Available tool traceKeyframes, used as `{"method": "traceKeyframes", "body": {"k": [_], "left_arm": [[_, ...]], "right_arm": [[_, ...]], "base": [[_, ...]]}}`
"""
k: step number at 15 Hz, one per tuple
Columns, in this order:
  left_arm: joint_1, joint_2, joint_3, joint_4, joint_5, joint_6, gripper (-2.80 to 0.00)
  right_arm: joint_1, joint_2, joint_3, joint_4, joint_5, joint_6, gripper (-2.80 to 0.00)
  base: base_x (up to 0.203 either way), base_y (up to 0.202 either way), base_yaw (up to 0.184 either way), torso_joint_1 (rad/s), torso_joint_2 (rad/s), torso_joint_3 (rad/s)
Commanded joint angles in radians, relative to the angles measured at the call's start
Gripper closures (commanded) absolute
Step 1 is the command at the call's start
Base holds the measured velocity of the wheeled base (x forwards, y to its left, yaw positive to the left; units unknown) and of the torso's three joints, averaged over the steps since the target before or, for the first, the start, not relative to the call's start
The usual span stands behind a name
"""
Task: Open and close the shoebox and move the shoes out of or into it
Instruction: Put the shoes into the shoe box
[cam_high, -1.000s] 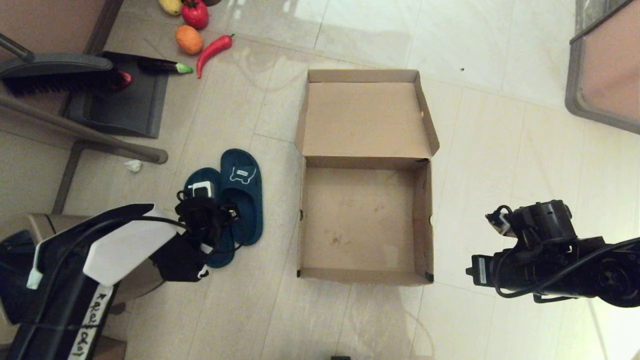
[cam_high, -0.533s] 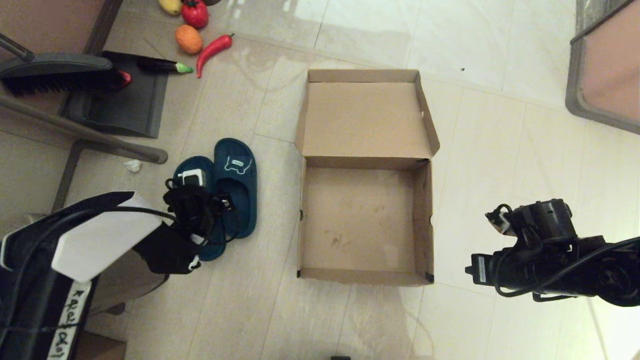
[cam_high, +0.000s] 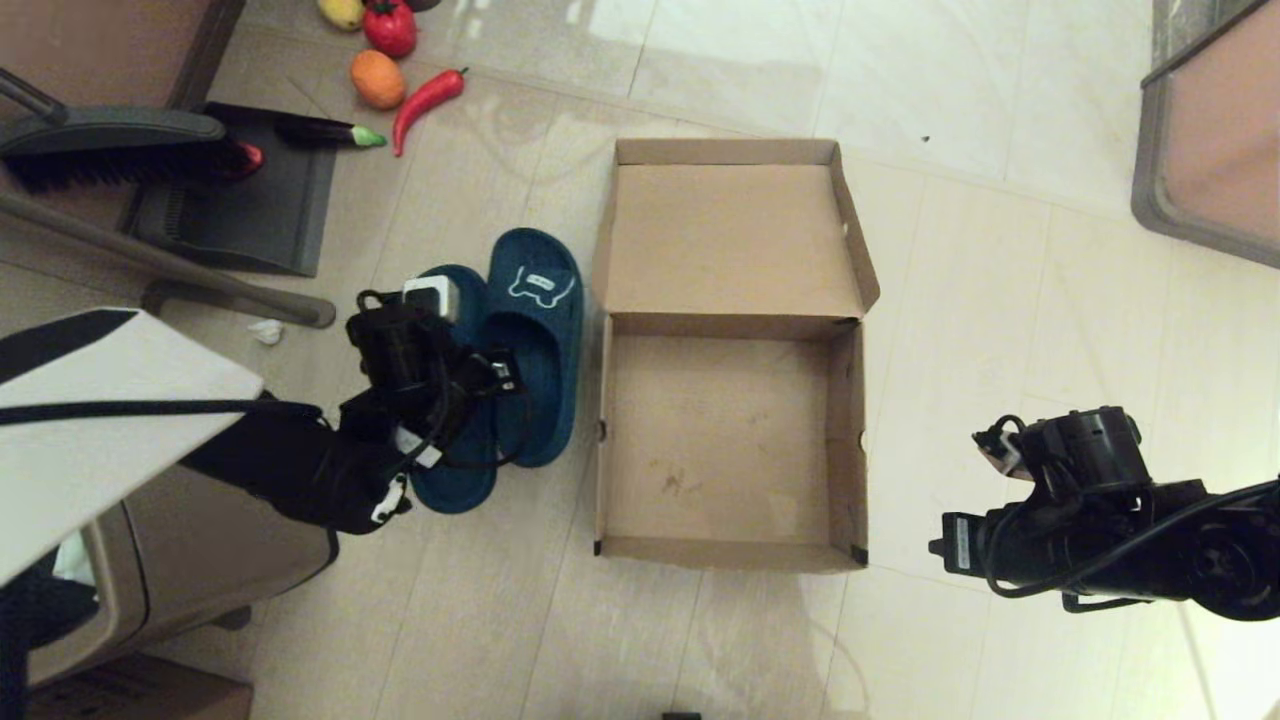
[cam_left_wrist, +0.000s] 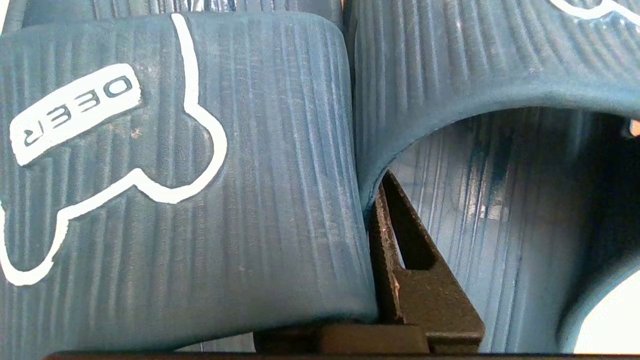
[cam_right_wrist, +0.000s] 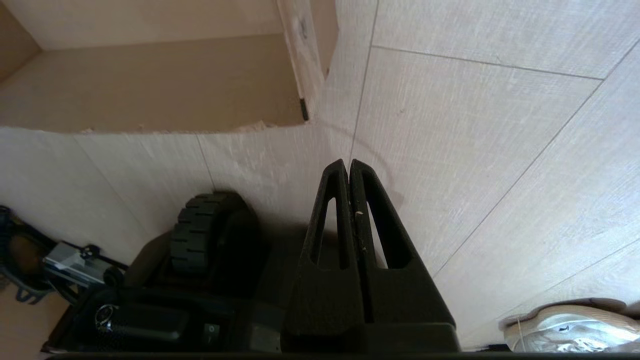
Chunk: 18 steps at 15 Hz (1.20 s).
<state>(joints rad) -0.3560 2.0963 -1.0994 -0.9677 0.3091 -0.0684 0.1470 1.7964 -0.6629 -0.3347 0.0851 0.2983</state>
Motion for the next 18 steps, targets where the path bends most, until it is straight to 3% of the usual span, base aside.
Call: {"method": "traceKeyframes", "body": {"k": [1, 3, 6, 10, 14, 18], "left_arm": [[-0.139, -0.092, -0.015, 0.053, 0.05, -0.004, 0.0], [-0.212, -0.098, -0.092, 0.126, 0.066, -0.006, 0.0], [-0.293, -0.096, -0.116, 0.173, 0.067, -0.012, 0.0], [-0.437, -0.073, -0.152, 0.29, 0.07, -0.102, 0.0], [-0.461, 0.042, -0.181, 0.294, 0.05, -0.138, 0.0], [-0.48, 0.204, -0.319, 0.297, 0.073, -0.164, 0.0]], "right_arm": [[0.0, 0.002, -0.01, -0.003, 0.001, 0.002, 0.0], [-0.007, 0.007, -0.021, -0.003, -0.001, 0.004, 0.0], [-0.037, 0.033, -0.031, -0.003, 0.001, 0.004, 0.0], [-0.081, 0.072, -0.066, -0.004, -0.001, 0.01, 0.0], [-0.092, 0.048, -0.065, -0.003, -0.003, 0.045, 0.0], [-0.092, -0.022, -0.075, 0.003, -0.01, 0.068, 0.0]], "base": [[0.0, 0.0, 0.0, 0.0, 0.0, 0.0], [0.0, 0.0, 0.0, 0.0, 0.0, 0.0], [0.0, 0.0, 0.0, 0.0, 0.0, 0.0], [0.0, 0.0, 0.0, 0.0, 0.0, 0.0], [0.0, 0.0, 0.0, 0.0, 0.0, 0.0], [0.0, 0.0, 0.0, 0.0, 0.0, 0.0]]}}
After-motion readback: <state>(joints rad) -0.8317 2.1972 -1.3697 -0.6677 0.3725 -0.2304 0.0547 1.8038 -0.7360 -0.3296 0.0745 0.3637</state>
